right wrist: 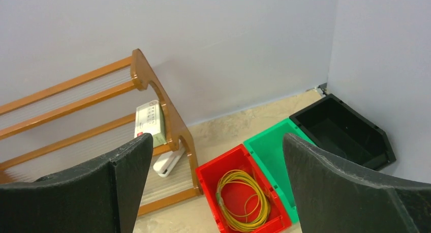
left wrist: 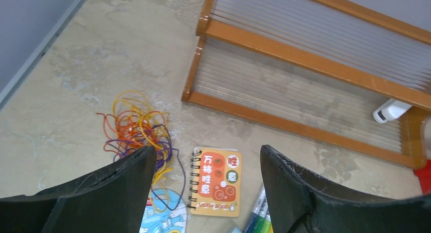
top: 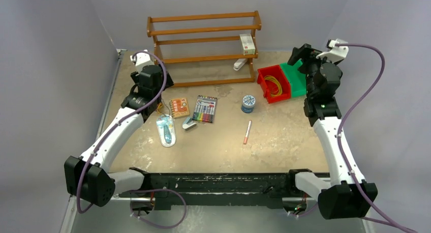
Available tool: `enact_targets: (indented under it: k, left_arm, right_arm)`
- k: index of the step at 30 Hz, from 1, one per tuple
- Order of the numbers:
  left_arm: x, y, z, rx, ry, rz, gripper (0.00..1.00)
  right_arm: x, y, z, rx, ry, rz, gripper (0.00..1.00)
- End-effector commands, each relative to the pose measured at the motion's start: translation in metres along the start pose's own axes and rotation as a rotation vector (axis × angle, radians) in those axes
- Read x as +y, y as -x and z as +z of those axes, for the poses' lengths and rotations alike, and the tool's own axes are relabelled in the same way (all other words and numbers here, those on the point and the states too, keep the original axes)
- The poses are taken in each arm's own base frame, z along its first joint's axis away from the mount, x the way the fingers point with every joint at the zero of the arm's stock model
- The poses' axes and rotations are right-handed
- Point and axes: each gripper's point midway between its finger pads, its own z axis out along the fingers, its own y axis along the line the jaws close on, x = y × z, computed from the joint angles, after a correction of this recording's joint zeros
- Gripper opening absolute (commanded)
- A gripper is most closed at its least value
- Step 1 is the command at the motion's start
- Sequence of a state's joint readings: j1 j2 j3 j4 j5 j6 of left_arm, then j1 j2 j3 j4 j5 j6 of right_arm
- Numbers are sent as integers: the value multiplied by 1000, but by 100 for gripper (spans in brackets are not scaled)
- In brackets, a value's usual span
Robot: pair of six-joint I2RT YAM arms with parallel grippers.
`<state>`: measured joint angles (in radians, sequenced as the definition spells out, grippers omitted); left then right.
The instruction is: Untangle the cables
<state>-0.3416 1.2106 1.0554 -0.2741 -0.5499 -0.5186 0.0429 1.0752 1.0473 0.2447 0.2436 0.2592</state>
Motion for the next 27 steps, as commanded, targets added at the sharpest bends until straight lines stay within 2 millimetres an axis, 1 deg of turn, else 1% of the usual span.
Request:
enact_targets:
  k: [1, 3, 8, 12, 14, 17, 21, 23, 24, 27]
  left_arm:
    - [-26, 26, -6, -33, -94, -2, 75]
    - [-33, 30, -8, -39, -126, 2, 79]
    - [-39, 33, -10, -35, -153, 20, 83]
    - [-40, 31, -9, -21, -154, 26, 84]
    - [-38, 32, -10, -25, -146, 26, 86]
    - [-28, 32, -5, -25, -106, 21, 90]
    - [-12, 34, 7, 8, -75, -8, 90]
    - [2, 30, 16, 37, -62, -33, 90]
    - [14, 29, 23, 49, -38, -48, 89]
    - [35, 13, 39, 115, 15, -41, 91]
  right_arm:
    - [18, 23, 0, -13, 83, 30, 99]
    - [19, 25, 0, -13, 92, 32, 99]
    - [23, 25, 1, -10, 114, 43, 99]
    - [25, 25, 1, -12, 124, 51, 99]
    - [25, 26, 1, -13, 126, 54, 99]
    - [28, 26, 1, -12, 138, 57, 99]
    - [30, 21, 3, -4, 154, 60, 99]
    - [32, 16, 6, 11, 167, 59, 99]
    - [34, 15, 7, 17, 174, 60, 99]
    - [36, 9, 11, 36, 188, 58, 99]
